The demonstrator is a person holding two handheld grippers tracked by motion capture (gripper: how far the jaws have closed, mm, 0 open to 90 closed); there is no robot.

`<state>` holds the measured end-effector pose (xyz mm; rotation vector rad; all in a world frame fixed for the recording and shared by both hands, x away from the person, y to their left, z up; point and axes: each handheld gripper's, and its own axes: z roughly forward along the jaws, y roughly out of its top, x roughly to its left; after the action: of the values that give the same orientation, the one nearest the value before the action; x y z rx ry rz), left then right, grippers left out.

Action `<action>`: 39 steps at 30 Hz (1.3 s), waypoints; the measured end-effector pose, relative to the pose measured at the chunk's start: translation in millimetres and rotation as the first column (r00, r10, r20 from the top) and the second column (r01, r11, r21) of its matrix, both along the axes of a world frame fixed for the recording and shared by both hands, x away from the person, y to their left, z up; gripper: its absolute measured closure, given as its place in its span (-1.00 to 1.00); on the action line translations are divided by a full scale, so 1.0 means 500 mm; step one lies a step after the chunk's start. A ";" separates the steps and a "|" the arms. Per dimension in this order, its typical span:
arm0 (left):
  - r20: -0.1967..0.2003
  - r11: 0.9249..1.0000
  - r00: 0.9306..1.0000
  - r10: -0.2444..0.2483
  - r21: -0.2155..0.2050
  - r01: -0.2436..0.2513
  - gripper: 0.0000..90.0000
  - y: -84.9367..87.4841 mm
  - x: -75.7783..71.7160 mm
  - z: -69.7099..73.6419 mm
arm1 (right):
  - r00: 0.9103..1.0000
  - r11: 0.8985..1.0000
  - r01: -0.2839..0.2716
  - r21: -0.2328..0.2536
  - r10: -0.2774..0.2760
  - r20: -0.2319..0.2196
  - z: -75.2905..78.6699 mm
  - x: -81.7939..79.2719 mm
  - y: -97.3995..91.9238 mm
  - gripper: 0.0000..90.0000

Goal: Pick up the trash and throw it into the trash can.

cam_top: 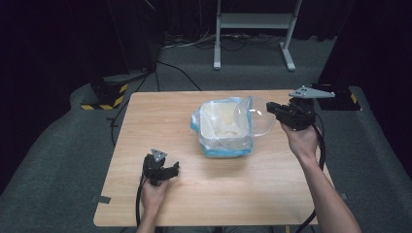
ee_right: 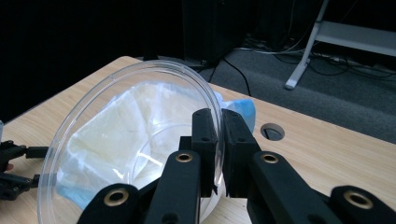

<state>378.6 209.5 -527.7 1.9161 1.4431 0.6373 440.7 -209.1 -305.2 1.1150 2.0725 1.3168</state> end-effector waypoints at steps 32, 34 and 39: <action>0.001 1.000 1.000 0.001 -0.002 -0.001 -0.49 0.000 0.000 0.000 | 0.999 0.999 0.022 -0.046 -0.024 -0.031 -0.039 0.065 0.105 0.88; 0.000 1.000 1.000 0.001 -0.002 -0.001 -0.49 0.000 0.000 0.000 | 0.999 0.999 0.020 -0.050 -0.022 -0.035 -0.043 0.067 0.112 0.88; 0.000 1.000 1.000 -0.001 -0.001 0.001 -0.49 0.000 0.000 0.000 | 0.999 0.998 0.023 -0.061 -0.026 -0.044 -0.052 0.073 0.122 0.88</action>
<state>378.6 209.4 -527.7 1.9158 1.4429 0.6357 477.0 -147.9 -331.0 1.1499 2.1102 1.2196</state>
